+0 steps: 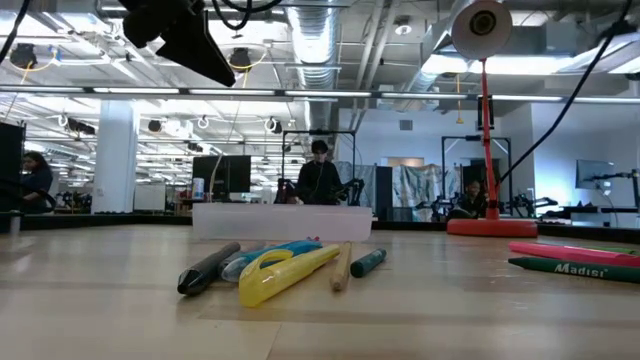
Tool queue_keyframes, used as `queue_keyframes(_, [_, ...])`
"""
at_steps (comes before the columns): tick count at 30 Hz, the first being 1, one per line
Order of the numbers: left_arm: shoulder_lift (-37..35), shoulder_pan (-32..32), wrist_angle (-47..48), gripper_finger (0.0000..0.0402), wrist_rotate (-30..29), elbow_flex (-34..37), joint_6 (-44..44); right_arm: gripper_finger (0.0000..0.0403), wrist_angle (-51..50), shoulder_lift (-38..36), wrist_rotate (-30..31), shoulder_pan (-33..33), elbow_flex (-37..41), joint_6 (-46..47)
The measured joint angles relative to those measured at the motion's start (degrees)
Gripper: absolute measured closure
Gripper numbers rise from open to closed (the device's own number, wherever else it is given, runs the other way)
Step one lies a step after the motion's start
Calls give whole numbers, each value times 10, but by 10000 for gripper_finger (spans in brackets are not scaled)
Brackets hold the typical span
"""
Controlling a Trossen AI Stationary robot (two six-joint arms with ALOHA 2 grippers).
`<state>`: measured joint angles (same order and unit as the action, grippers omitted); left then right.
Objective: Pick & place school supplies into a supply box
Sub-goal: Put the pink pencil into the pink supply box
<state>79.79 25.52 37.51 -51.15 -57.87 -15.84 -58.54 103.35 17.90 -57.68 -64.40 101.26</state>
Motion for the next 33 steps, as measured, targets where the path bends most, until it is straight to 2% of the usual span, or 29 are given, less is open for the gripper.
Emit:
queue_keyframes(6, [0, 1, -10, 253, -6, 0, 0, 285, 19, 0, 0, -26, 0, 23])
queue_keyframes(18, [0, 1, -15, 253, -6, 0, -13, 285, 51, 10, -1, -25, 0, 18])
queue_keyframes(23, [0, 1, -15, 253, -6, 0, -13, 285, 55, 39, -42, -22, 0, 20])
queue_keyframes(33, [0, 1, -15, 253, -5, 0, -20, 287, 22, 48, -64, -19, 0, 37])
